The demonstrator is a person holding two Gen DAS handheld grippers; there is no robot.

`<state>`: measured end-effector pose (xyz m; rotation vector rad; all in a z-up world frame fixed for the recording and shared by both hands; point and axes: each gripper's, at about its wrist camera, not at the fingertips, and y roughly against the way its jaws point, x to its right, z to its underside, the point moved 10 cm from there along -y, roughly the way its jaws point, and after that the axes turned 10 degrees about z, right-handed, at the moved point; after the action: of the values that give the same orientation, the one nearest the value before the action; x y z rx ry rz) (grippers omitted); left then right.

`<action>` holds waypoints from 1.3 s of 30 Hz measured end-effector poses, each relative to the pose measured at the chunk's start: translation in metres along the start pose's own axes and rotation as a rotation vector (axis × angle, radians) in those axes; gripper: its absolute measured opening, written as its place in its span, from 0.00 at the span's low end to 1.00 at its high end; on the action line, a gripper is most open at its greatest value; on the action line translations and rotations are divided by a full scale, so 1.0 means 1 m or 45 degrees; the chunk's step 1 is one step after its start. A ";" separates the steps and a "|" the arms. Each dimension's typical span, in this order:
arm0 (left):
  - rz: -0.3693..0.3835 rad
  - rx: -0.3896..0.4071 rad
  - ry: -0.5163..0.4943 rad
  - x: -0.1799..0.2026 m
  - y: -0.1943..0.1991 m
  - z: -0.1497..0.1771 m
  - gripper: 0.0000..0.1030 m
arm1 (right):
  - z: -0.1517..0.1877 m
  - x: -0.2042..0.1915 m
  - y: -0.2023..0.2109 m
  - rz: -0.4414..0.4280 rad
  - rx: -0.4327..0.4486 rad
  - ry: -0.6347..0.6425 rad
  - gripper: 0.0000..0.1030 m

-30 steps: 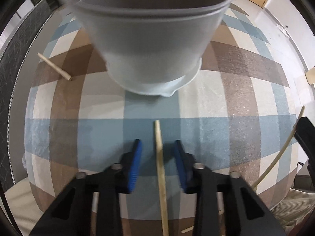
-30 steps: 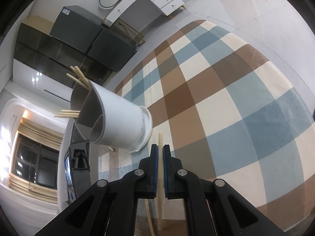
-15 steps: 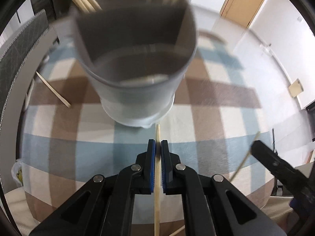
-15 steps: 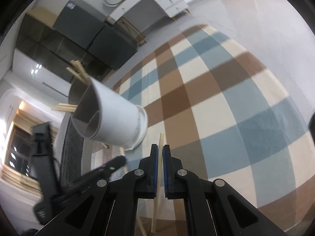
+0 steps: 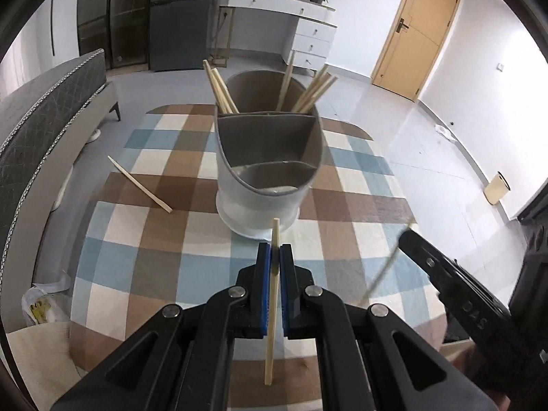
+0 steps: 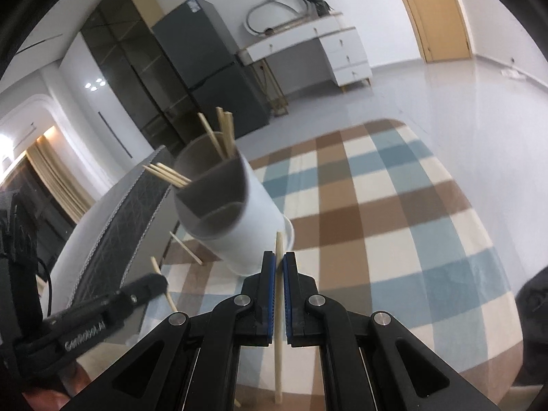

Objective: Organize utensils
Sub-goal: 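Lift both held sticks and carry them over the white holder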

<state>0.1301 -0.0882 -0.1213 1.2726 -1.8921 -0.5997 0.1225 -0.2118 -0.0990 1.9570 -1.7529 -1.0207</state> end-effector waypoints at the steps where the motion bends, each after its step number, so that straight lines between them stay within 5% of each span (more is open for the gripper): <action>1: -0.006 -0.001 -0.018 0.000 0.003 0.002 0.01 | -0.001 -0.003 0.001 0.010 0.015 0.019 0.04; 39: 0.088 0.047 -0.122 -0.001 0.049 -0.006 0.00 | 0.001 -0.014 0.039 0.062 0.130 0.035 0.03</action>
<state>0.1072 -0.0682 -0.0819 1.2150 -2.0257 -0.6014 0.0937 -0.2057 -0.0705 1.9680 -1.8622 -0.8999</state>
